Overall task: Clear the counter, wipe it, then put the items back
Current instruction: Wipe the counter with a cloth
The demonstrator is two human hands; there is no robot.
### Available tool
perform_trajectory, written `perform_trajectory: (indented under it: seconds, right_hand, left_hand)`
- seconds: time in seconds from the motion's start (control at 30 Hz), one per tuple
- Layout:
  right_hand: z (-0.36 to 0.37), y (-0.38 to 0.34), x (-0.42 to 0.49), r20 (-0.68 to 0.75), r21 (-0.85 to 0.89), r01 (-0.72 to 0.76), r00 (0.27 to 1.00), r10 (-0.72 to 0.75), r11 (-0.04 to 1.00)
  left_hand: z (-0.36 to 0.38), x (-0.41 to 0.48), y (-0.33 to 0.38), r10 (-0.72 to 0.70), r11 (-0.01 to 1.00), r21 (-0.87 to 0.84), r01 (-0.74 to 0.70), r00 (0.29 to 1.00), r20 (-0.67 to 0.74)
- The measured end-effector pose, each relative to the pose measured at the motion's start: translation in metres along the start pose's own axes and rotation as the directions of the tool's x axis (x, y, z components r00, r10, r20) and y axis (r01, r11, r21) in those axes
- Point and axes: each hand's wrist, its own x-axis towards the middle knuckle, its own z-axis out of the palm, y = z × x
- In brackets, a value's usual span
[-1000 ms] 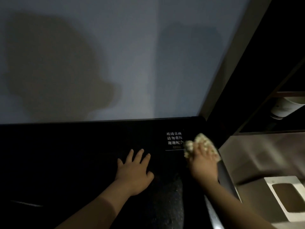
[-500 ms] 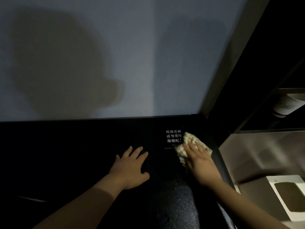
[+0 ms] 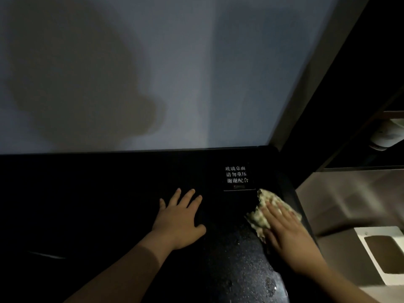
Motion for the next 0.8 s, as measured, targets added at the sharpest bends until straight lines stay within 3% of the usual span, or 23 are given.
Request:
perform_trajectory:
  seconds: [0.1,0.2,0.27,0.37,0.5,0.67,0.73,0.8]
  right_hand:
    - [-0.014,0.014,0.058,-0.032,0.014,-0.134,0.990,0.134,0.991]
    - [-0.018,0.014,0.109,0.035,0.100,-0.312,0.950,0.310,0.945]
    - [-0.017,0.012,0.100,0.053,0.118,-0.293,0.956,0.289,0.949]
    - [-0.005,0.008,0.032,0.011,0.129,-0.138,0.990,0.138,0.982]
    - [-0.007,0.016,0.002,0.020,0.032,-0.071,0.997,0.070,0.997]
    - [-0.022,0.013,0.058,0.105,0.122,-0.309,0.949,0.298,0.943]
    - [-0.014,-0.013,0.030,0.024,0.099,-0.230,0.973,0.229,0.968]
    - [0.000,-0.044,-0.018,-0.025,0.077,-0.069,0.997,0.071,0.995]
  left_hand:
    - [0.001,0.000,0.002,-0.013,1.000,0.000,0.013,1.000,-0.005]
    - [0.001,0.001,0.003,-0.028,1.000,-0.007,0.028,1.000,-0.004]
    - [0.002,0.001,0.002,-0.023,1.000,0.000,0.023,1.000,-0.001]
    - [0.003,0.002,0.001,-0.022,1.000,0.000,0.022,1.000,-0.013]
    - [0.004,0.002,0.001,-0.016,1.000,-0.004,0.016,1.000,0.004]
    - [0.002,-0.009,0.002,-0.065,0.997,-0.033,0.065,0.998,0.009]
    - [0.010,-0.020,0.004,-0.116,0.992,-0.047,0.116,0.993,0.001]
    - [0.019,-0.029,0.005,-0.164,0.982,-0.082,0.168,0.985,0.050]
